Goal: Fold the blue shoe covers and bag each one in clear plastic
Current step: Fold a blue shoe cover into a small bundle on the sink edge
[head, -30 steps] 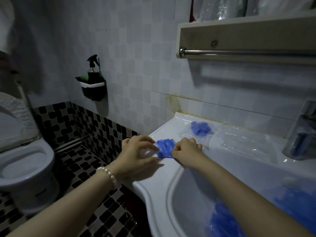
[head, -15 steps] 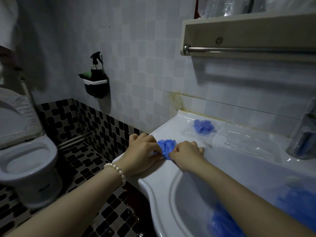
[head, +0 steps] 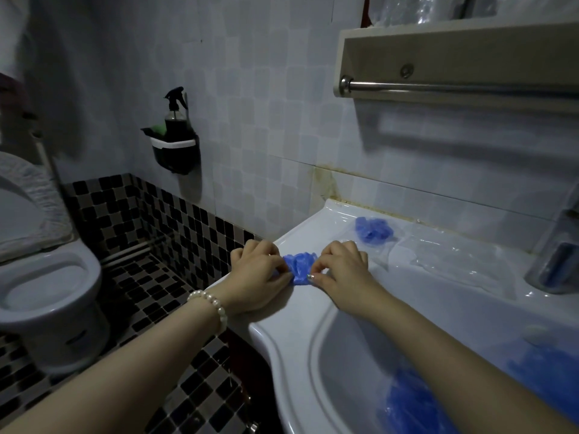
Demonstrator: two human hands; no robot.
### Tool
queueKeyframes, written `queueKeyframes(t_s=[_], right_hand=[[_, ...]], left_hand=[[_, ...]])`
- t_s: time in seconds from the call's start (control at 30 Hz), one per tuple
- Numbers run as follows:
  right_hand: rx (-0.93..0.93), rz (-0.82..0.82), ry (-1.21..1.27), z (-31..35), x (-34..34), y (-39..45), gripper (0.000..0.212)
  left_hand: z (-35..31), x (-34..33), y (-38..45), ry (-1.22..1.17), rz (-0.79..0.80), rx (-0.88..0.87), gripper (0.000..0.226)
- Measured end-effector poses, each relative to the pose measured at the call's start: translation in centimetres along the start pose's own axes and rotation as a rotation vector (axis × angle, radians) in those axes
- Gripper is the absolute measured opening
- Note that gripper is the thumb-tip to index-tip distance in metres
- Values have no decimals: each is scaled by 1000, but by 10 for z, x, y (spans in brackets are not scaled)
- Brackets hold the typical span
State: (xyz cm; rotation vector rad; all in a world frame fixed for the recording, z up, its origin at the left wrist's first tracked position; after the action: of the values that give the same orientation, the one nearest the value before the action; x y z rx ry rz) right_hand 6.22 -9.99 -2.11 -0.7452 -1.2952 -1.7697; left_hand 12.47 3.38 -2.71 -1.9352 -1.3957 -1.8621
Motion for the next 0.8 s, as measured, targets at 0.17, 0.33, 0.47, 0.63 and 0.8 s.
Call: queueKeyframes(t_s=[0.17,0.33,0.47,0.63,0.8], right_hand=[[-112,119,-188,3,-12,8,30],[-261,129,-142,-1,-13,10,23],[-180,-244,239,-9,1,-1,6],[-42,-126,125,-9,1,0,22],[-12,-36,-55,-2,-7,11,27]], left_hand=[[-2,11,-8,-19,-127,-74,35],[-4,7,-5,64,-82,-42,25],[3,3,-2,-24,46,78,21],[6,2,2,-52,77,181,12],[4,13,-3,-28,-133,127,11]])
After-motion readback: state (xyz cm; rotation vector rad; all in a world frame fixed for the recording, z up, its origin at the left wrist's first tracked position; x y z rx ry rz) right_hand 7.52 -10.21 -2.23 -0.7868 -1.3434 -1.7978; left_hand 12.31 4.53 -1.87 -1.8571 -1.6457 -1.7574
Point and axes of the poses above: each hand's wrist, its own y-axis towards the middle knuckle, its own x-axis out of the back of the hand, z = x × y, the point moved 5 cm from there along y, towards the middle knuckle, and after that the axes turned 11 degrees about -z, right-handed, at the moved point
